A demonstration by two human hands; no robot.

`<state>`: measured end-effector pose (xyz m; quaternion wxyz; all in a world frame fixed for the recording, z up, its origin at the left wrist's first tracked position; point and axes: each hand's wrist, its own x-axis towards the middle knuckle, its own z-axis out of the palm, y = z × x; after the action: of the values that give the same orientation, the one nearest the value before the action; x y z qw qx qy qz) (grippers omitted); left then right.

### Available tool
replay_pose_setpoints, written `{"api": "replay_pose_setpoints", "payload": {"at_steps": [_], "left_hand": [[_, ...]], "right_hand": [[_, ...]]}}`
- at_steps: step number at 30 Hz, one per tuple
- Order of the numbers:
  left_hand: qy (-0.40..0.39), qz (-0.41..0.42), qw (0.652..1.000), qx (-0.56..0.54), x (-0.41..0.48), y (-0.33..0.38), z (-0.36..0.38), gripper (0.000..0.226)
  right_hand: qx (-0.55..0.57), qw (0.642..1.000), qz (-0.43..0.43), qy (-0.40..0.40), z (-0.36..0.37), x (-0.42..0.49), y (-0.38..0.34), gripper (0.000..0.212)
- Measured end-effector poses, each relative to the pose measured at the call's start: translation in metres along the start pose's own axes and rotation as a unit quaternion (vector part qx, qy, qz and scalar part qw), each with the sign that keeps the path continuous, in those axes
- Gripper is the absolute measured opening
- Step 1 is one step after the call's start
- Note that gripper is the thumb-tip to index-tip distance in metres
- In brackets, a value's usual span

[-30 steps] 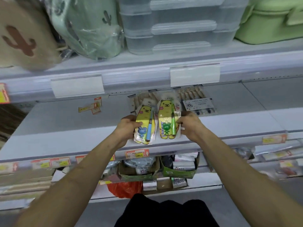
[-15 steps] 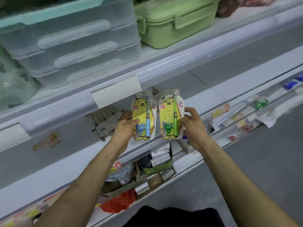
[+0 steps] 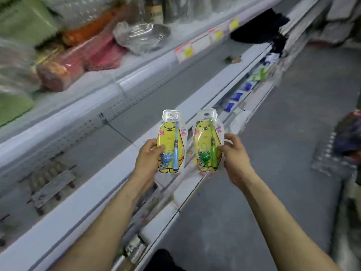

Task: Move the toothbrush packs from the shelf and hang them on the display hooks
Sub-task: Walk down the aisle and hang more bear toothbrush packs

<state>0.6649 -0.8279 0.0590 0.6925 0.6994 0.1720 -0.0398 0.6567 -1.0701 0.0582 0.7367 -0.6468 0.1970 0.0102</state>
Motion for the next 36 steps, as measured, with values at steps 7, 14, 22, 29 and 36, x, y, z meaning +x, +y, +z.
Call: {"api": "replay_pose_setpoints", "payload": {"at_steps": [7,14,22,29,36], "left_hand": [[-0.133,0.015,0.991,0.024,0.076,0.039,0.197,0.012],[-0.23,0.019,0.972,0.045,0.182,0.066,0.372,0.015],[-0.339,0.0,0.939,0.066,0.262,0.112,0.561,0.014],[-0.413,0.012,0.906,0.09,0.31,0.132,0.744,0.018],[-0.424,0.028,0.901,0.085,0.357,0.177,0.902,0.015]], "right_hand": [[0.053,0.989,-0.022,0.133,-0.135,0.094,-0.052,0.035],[0.084,0.967,-0.021,0.241,-0.226,0.206,-0.087,0.033],[0.091,0.931,-0.036,0.352,-0.33,0.311,-0.151,0.034],[0.131,0.894,-0.059,0.425,-0.457,0.4,-0.19,0.028],[0.159,0.896,-0.097,0.403,-0.58,0.515,-0.259,0.027]]}}
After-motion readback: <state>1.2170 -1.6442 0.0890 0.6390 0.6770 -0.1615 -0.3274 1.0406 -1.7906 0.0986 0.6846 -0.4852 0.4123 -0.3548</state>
